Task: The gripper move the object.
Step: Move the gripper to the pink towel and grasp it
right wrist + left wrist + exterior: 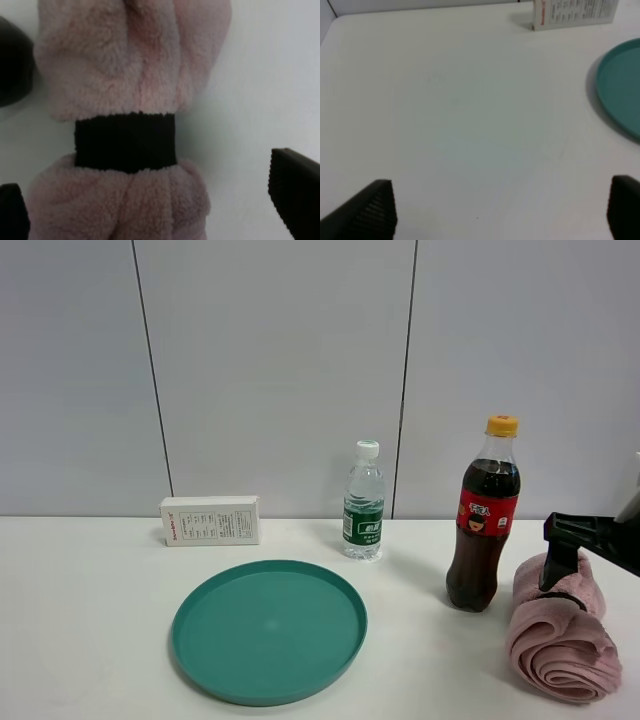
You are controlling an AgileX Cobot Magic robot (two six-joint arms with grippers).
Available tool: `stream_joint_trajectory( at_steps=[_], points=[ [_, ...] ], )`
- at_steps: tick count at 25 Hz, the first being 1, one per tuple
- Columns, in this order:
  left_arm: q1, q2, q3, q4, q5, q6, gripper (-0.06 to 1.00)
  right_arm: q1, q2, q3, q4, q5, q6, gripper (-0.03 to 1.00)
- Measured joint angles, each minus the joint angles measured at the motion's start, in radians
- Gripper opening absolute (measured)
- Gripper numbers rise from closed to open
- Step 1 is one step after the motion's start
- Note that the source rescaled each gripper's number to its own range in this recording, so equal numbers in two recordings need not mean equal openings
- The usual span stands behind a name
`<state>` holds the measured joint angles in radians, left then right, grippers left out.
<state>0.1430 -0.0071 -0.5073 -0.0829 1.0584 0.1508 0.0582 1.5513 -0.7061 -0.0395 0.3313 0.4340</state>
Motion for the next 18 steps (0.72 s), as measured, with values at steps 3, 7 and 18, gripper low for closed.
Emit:
stream_joint_trajectory(
  at_steps=[3, 7, 18],
  points=[
    [0.000, 0.000, 0.000, 0.000, 0.000, 0.000, 1.00, 0.000, 0.028, 0.000, 0.000, -0.012, 0.024, 1.00],
    [0.000, 0.000, 0.000, 0.000, 0.000, 0.000, 1.00, 0.000, 0.052, -0.001, 0.000, -0.048, 0.030, 1.00],
    [0.000, 0.000, 0.000, 0.000, 0.000, 0.000, 1.00, 0.002, 0.199, -0.002, 0.001, -0.188, 0.030, 1.00]
  ],
)
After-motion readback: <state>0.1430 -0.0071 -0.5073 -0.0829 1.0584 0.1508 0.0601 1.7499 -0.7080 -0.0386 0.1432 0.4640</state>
